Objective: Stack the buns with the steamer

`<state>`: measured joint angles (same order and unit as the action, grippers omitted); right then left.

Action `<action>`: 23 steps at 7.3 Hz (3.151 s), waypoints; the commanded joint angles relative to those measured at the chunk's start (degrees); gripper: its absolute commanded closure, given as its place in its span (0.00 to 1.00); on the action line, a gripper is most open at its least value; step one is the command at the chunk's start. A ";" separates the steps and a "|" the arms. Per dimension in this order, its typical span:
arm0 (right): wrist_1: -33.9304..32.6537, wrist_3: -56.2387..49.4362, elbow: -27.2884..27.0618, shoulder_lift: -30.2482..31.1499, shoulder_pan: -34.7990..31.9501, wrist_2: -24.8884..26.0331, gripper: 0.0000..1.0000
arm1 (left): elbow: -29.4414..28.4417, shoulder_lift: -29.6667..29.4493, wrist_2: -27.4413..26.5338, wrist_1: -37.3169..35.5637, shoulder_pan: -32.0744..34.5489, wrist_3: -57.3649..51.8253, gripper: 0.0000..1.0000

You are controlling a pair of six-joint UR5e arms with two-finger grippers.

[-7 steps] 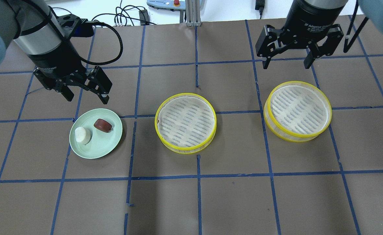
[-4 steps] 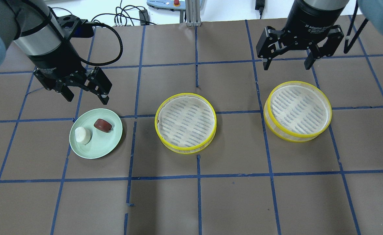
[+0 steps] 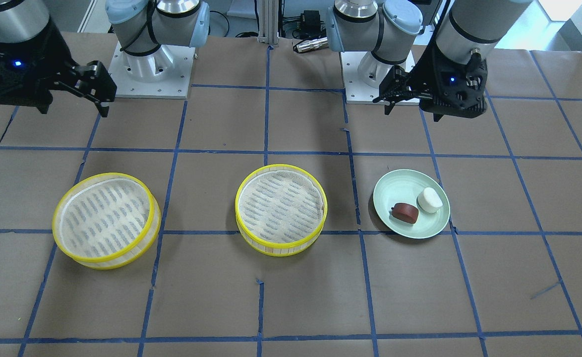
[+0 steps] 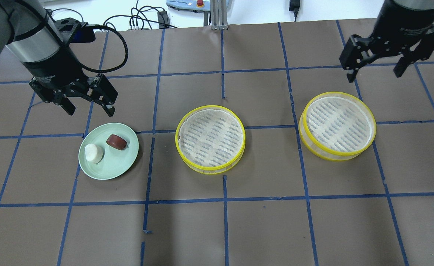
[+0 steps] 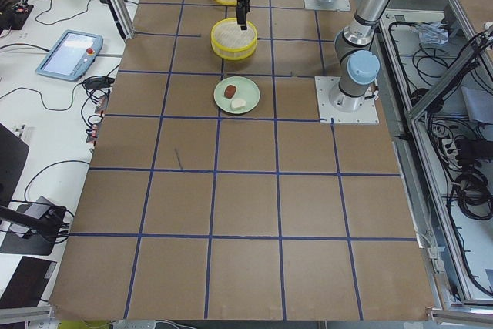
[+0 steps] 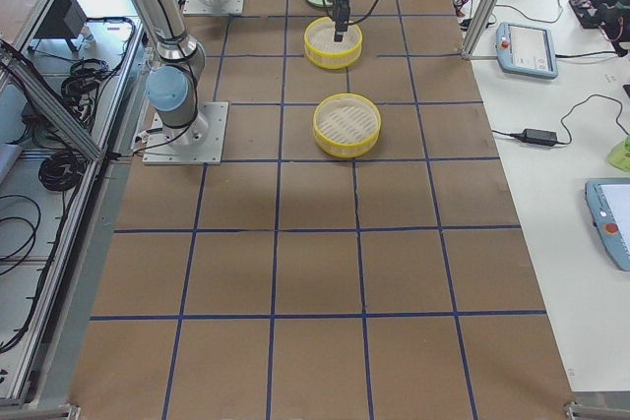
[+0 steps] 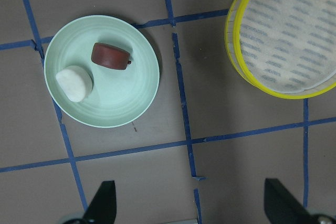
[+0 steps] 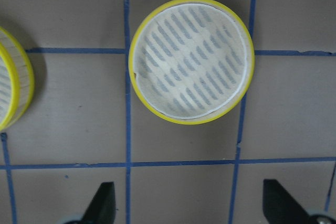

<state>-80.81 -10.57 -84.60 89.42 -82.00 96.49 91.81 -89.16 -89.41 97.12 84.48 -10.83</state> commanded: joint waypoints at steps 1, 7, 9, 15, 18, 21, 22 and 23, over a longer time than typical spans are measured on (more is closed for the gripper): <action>0.04 -14.84 -2.40 0.14 11.37 2.21 0.00 | 3.09 -5.12 -0.33 -7.70 -3.61 -1.99 0.00; -21.69 -22.30 -17.67 -8.88 17.67 -5.61 0.00 | 17.95 -16.21 -4.29 -32.68 -11.27 -7.10 0.00; -29.96 -22.22 -18.93 -16.61 17.58 -5.70 0.04 | 18.40 -16.40 -6.38 -32.70 -11.35 -7.19 0.20; -40.21 -22.30 -23.24 -20.07 17.67 -7.37 0.94 | 19.11 -19.21 -8.86 -33.40 -11.44 -6.75 0.61; -39.08 -22.22 -20.54 -19.03 18.11 -7.37 0.97 | 18.50 -19.12 -10.86 -33.92 -11.36 -6.49 0.98; -28.09 -22.13 -14.36 -14.74 17.50 -8.52 0.96 | 18.32 -11.34 -10.79 -31.85 -9.34 0.52 0.98; -27.91 -22.13 -15.32 -14.45 17.49 -8.69 0.96 | 18.32 -7.73 -7.74 -27.47 -6.72 4.63 0.98; -28.08 -21.95 -15.68 -14.01 17.23 -8.78 0.96 | 17.71 -6.91 -4.06 -27.16 -1.65 12.51 0.97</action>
<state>-109.16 -32.65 -99.80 74.60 -64.51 87.85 109.98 -98.55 -97.34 67.97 77.84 -6.27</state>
